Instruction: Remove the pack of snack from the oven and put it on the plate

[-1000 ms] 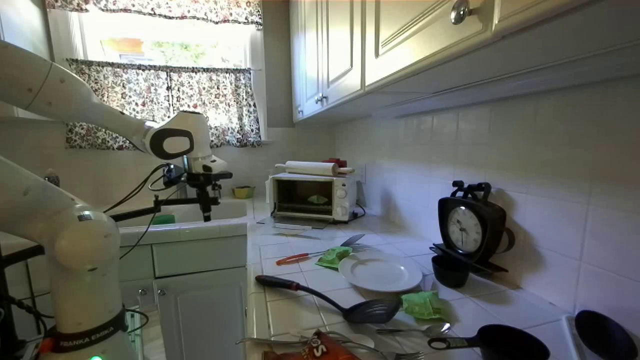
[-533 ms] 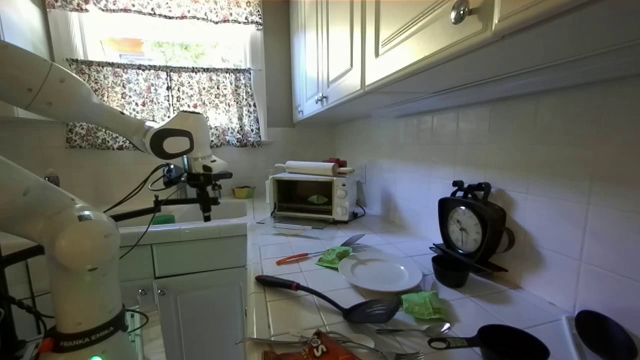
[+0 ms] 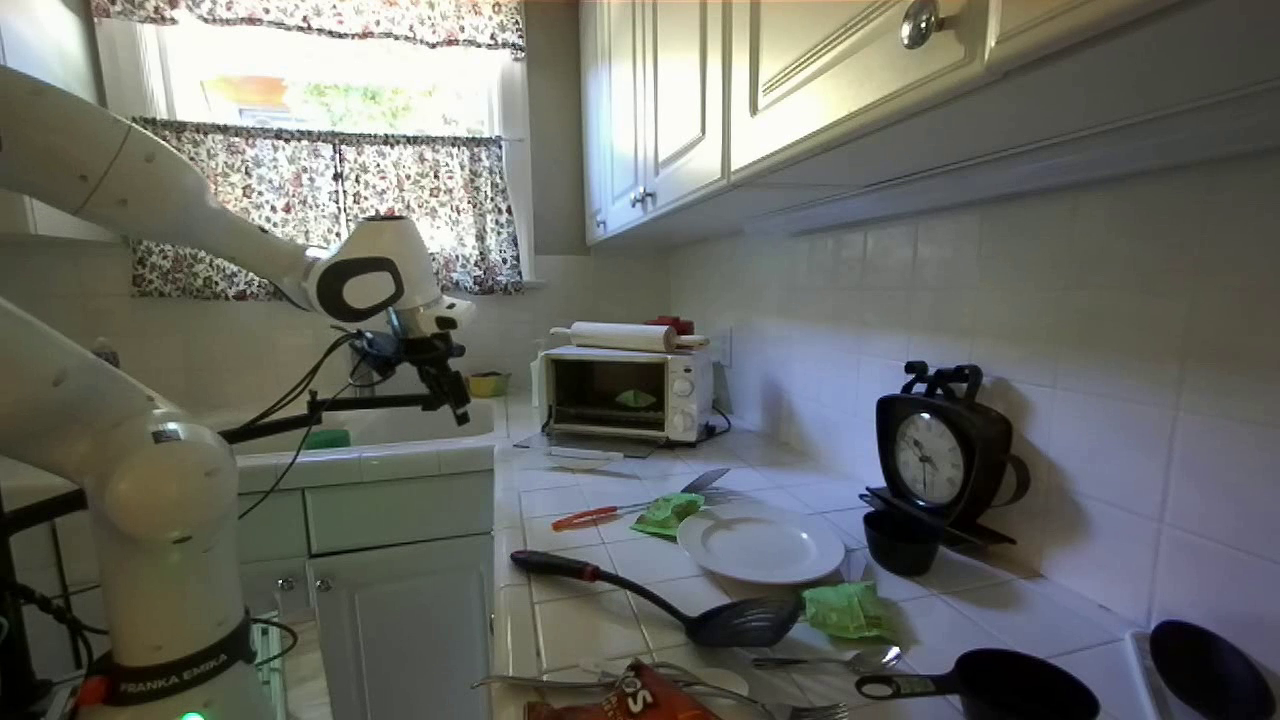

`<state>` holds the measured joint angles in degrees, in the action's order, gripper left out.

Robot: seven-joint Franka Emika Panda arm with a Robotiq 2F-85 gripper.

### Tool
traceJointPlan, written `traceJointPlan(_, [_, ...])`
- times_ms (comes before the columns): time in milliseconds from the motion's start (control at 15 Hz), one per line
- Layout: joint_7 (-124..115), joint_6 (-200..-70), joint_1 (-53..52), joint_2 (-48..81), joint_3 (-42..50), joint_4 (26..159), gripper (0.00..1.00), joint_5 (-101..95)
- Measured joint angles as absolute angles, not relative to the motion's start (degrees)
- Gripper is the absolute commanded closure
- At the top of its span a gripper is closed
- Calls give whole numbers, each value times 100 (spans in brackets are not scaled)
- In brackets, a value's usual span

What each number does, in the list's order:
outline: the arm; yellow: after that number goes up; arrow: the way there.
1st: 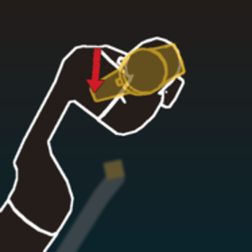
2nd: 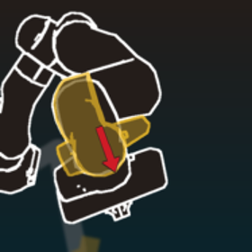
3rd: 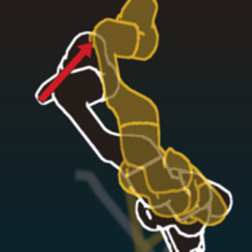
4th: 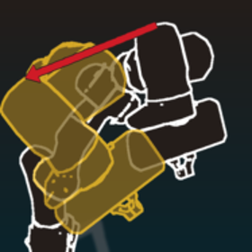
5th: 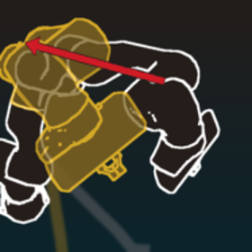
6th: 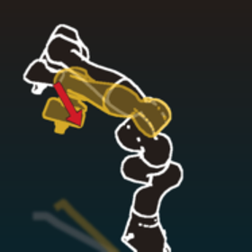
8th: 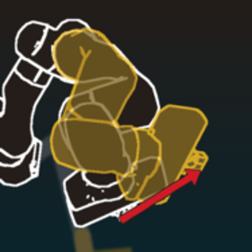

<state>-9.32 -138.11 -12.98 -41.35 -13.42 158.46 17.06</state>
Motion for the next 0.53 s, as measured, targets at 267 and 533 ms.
traceJointPlan(267, [96,-15198,-1332,-3528,-930,15824,0,1502])
traceJointPlan(533, [707,-16473,-1651,-2945,-427,15679,0,1502])
